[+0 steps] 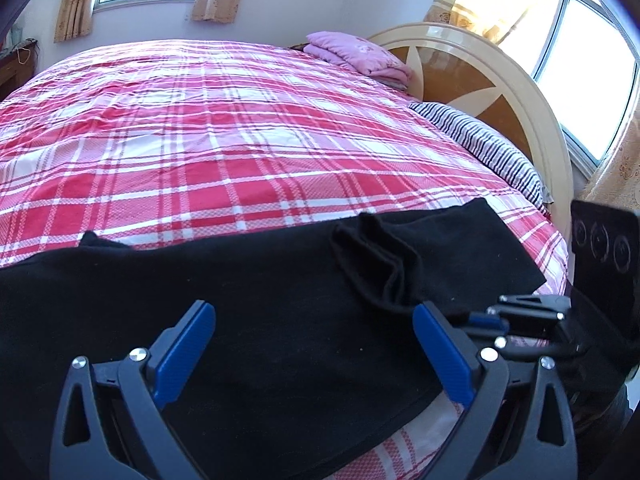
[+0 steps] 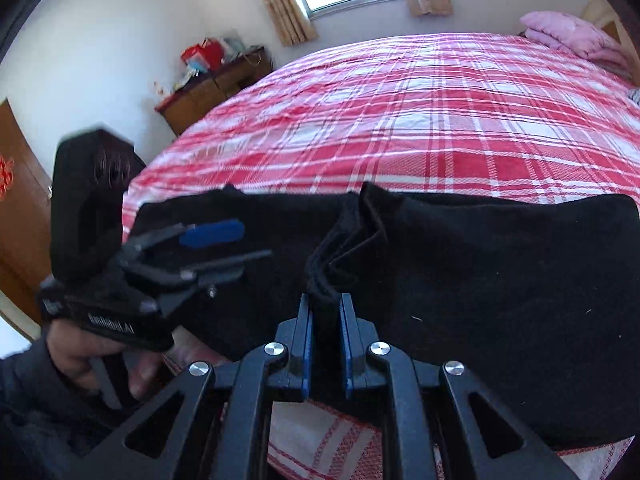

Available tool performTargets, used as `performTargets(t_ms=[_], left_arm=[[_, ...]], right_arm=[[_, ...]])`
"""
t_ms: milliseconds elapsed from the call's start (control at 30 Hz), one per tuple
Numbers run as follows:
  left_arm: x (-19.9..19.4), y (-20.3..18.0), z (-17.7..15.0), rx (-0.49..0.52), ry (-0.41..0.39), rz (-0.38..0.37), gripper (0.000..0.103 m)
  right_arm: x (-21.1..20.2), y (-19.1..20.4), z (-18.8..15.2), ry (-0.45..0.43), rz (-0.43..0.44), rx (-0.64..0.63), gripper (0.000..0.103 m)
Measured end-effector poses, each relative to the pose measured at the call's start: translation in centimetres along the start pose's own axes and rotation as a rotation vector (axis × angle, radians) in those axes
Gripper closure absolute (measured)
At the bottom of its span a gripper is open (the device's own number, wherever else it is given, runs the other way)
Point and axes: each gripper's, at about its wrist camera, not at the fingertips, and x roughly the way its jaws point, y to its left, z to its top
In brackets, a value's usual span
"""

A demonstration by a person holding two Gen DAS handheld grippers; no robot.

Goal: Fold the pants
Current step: 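Lay the folded end onto the strip and open the right gripper, then close the left gripper on the other end of the pants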

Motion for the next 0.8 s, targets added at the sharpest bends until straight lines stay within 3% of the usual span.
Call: performTargets(t_ms=[233,300,367,533,700,800], left_arm=[[0.5,0.6,0.0,-0.029,0.009,-0.006,0.003],[0.9,0.1,0.2,-0.017,0.027,-0.018,0.009],[1.3,-0.6,0.5,-0.002,0.043,-0.035,0.013],[3.0,-3.2,1.2,0.078,0.065,-0.042,0.014],[4.8,-4.6,1.9,0.099,0.088,-0.045,0.045],[5.0,-4.7,2.0,0.113,0.087,-0.018,0.074]], right_arm=[[1.0,2.2,-0.5,0.045,-0.096,-0.134,0.086],[0.3,2.1,-0.5,0.053,-0.085,-0.133,0.066],[-0.7,1.9,-0.7,0.058,-0.092,-0.127,0.055],[-4.2,-0.4,-1.4,-0.007,-0.151,-0.074,0.055],[-6.8,-4.3,-1.4,-0.097,-0.245,0.049,0.055],[-7.3,-5.2,-1.2,-0.124,-0.284,0.076,0.055]])
